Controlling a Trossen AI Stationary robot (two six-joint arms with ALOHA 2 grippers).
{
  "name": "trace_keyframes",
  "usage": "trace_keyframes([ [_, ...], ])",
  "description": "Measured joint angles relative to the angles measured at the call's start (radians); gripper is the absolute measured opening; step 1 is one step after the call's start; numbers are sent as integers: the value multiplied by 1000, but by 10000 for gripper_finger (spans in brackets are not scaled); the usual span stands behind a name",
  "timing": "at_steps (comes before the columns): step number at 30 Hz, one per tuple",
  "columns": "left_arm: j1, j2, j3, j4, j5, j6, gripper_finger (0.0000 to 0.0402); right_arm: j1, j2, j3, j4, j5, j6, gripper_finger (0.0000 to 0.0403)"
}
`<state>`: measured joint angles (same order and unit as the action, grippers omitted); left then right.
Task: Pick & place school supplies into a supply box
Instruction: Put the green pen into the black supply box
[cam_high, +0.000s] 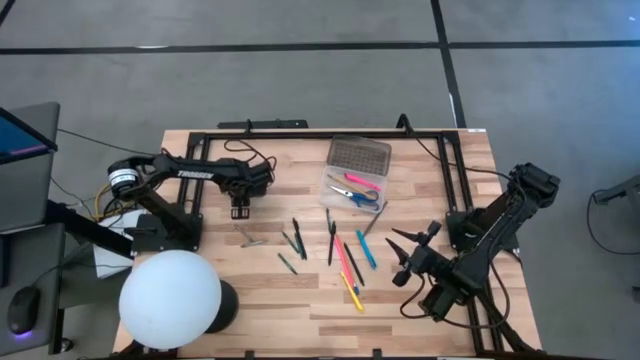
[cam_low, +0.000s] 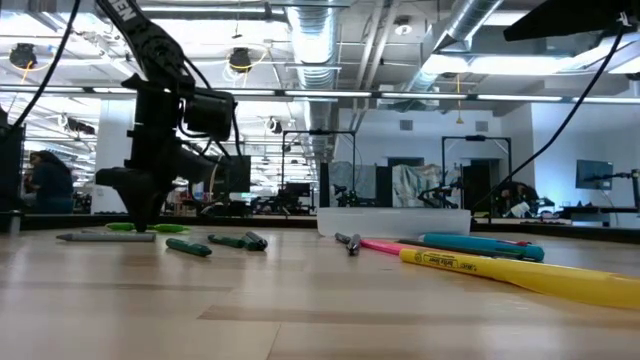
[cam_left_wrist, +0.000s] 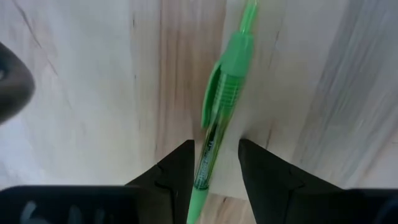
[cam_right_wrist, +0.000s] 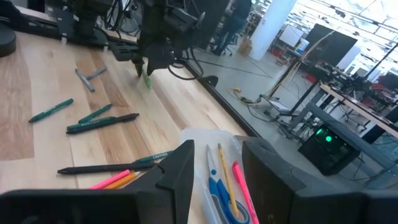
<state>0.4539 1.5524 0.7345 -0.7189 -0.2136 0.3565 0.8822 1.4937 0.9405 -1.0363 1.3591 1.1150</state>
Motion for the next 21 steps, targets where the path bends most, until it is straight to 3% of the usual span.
trace_keyframes([
  [6, 23, 0, -2, 38, 79, 1, 116, 0, 0, 0, 2, -16, 0, 127],
  [21, 23, 2, 0, 41, 150, -59, 54, 0, 0, 0, 20, -26, 0, 127],
])
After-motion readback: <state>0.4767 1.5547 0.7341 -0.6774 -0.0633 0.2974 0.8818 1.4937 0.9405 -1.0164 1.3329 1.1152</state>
